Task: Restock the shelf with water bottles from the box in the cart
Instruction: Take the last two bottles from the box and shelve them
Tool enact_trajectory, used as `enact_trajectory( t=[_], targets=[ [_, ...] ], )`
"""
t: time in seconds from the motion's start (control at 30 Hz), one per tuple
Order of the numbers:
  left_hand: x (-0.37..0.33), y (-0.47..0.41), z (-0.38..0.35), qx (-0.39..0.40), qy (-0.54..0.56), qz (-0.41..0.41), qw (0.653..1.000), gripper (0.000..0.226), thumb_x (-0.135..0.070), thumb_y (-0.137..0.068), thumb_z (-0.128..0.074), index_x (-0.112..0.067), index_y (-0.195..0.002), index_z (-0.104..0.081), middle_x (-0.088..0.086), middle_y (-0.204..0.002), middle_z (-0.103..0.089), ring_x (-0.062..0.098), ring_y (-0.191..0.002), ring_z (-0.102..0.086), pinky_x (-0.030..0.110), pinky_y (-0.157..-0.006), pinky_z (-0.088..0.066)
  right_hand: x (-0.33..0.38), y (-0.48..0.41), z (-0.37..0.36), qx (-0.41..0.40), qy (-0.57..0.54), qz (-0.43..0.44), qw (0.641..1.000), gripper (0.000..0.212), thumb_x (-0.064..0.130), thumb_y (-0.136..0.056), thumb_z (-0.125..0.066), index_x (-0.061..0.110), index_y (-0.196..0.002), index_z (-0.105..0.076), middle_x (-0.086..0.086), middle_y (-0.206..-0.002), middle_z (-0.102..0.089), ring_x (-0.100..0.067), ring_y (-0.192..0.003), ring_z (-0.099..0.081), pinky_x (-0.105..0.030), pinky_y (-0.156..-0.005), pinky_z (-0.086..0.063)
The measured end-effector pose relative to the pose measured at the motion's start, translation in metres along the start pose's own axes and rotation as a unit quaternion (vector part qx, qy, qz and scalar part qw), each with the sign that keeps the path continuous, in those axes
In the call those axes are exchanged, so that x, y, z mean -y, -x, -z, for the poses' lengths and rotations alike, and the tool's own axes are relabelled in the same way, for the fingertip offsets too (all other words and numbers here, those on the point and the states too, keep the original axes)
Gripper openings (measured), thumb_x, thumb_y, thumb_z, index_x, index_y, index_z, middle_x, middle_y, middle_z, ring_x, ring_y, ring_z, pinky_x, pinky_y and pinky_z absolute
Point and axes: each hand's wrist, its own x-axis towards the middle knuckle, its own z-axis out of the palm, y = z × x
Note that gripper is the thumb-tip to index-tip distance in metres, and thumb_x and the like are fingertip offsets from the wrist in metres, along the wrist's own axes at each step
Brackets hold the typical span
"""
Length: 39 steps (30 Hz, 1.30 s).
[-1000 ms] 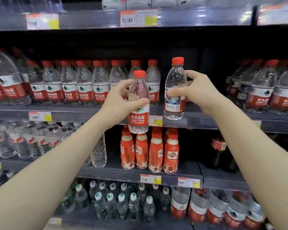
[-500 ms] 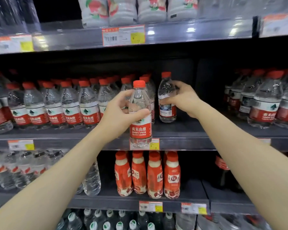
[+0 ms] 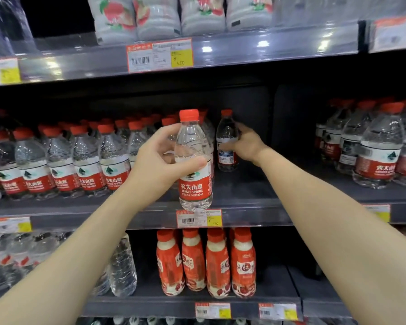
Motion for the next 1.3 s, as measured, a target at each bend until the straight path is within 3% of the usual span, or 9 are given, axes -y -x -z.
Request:
enact_trajectory(
  t=[0.07, 0.2, 0.3, 0.43, 0.6, 0.77, 0.97, 1.13, 1.3],
  targets=[
    [0.000, -0.001, 0.001, 0.001, -0.013, -0.003, 1.000, 0.073, -0.037, -0.069, -0.100, -0.049, -0.129, -0.060, -0.016, -0.109, -0.078, 0.004, -0.096, -0.077, 0.014, -0.071, -0.059, -0.003, -0.009, -0.005, -0.012, 0.010, -0.002, 1.000, 0.085, 0.023, -0.071, -0.092, 0.021, -0.145, -0.051, -0.002, -0.133, -0.067, -0.023, -0.120, -0.064, -0.043, -0.106, -0.051],
    [-0.002, -0.001, 0.004, -0.007, -0.017, -0.001, 1.000, 0.075, -0.036, -0.068, -0.100, -0.038, -0.134, -0.063, -0.020, -0.109, -0.078, 0.001, -0.097, -0.076, 0.013, -0.072, -0.058, -0.006, -0.022, -0.008, -0.024, 0.008, -0.007, 1.000, 0.083, 0.021, -0.072, -0.091, 0.021, -0.145, -0.053, -0.001, -0.130, -0.069, -0.022, -0.119, -0.065, -0.042, -0.105, -0.052],
    [-0.002, -0.002, 0.005, -0.009, -0.008, 0.002, 1.000, 0.077, -0.048, -0.062, -0.092, -0.040, -0.132, -0.064, -0.018, -0.110, -0.079, 0.005, -0.099, -0.077, 0.022, -0.075, -0.063, -0.011, -0.026, -0.012, -0.049, -0.003, -0.009, 0.999, 0.073, 0.019, -0.072, -0.091, 0.021, -0.138, -0.060, -0.001, -0.123, -0.072, -0.021, -0.113, -0.068, -0.038, -0.100, -0.055],
    [0.003, -0.005, 0.007, -0.011, 0.007, 0.018, 1.000, 0.081, -0.049, -0.059, -0.091, -0.038, -0.134, -0.063, -0.011, -0.112, -0.080, 0.013, -0.100, -0.079, 0.034, -0.082, -0.066, -0.016, -0.031, -0.011, -0.061, 0.007, -0.014, 0.998, 0.067, 0.024, -0.069, -0.091, 0.022, -0.131, -0.065, -0.001, -0.120, -0.073, -0.021, -0.110, -0.069, -0.040, -0.100, -0.055],
    [0.006, -0.007, 0.006, -0.002, 0.028, 0.016, 0.999, 0.070, -0.047, -0.060, -0.093, -0.047, -0.124, -0.065, -0.012, -0.113, -0.080, 0.013, -0.100, -0.079, 0.026, -0.075, -0.065, -0.017, -0.038, -0.010, -0.068, 0.026, -0.030, 0.997, 0.070, 0.026, -0.066, -0.092, 0.022, -0.130, -0.063, -0.002, -0.123, -0.072, -0.022, -0.113, -0.067, -0.038, -0.101, -0.054],
    [0.006, -0.009, 0.006, 0.008, 0.036, 0.007, 0.999, 0.060, -0.044, -0.061, -0.093, -0.057, -0.115, -0.068, -0.012, -0.111, -0.079, 0.012, -0.098, -0.079, 0.021, -0.072, -0.062, -0.016, -0.047, -0.008, -0.059, 0.050, -0.028, 0.997, 0.074, 0.029, -0.071, -0.091, 0.023, -0.137, -0.059, -0.001, -0.129, -0.069, -0.020, -0.116, -0.065, -0.022, -0.087, -0.045],
    [0.010, -0.009, 0.007, 0.001, 0.043, -0.011, 0.999, 0.063, -0.042, -0.063, -0.093, -0.050, -0.120, -0.068, -0.013, -0.112, -0.079, 0.010, -0.098, -0.079, 0.019, -0.073, -0.062, -0.018, -0.053, -0.011, -0.060, 0.041, -0.031, 0.997, 0.074, 0.025, -0.077, -0.088, 0.023, -0.144, -0.056, -0.001, -0.132, -0.068, -0.011, -0.100, -0.058, -0.020, -0.083, -0.042],
    [0.013, -0.013, 0.008, 0.003, 0.045, -0.005, 0.999, 0.060, -0.041, -0.062, -0.094, -0.058, -0.114, -0.069, -0.011, -0.113, -0.080, 0.012, -0.099, -0.079, 0.020, -0.074, -0.062, -0.018, -0.059, -0.010, -0.055, 0.049, -0.037, 0.997, 0.074, 0.026, -0.079, -0.087, 0.023, -0.146, -0.054, -0.003, -0.134, -0.067, -0.022, -0.119, -0.064, -0.021, -0.086, -0.044],
    [0.016, -0.013, 0.009, 0.001, 0.039, -0.018, 0.999, 0.061, -0.041, -0.063, -0.094, -0.058, -0.116, -0.069, -0.011, -0.114, -0.080, 0.012, -0.101, -0.079, 0.020, -0.075, -0.062, -0.021, -0.058, -0.010, -0.052, 0.057, -0.033, 0.996, 0.079, 0.026, -0.080, -0.086, 0.024, -0.150, -0.049, -0.004, -0.136, -0.066, -0.024, -0.121, -0.063, -0.021, -0.088, -0.045]
  ],
)
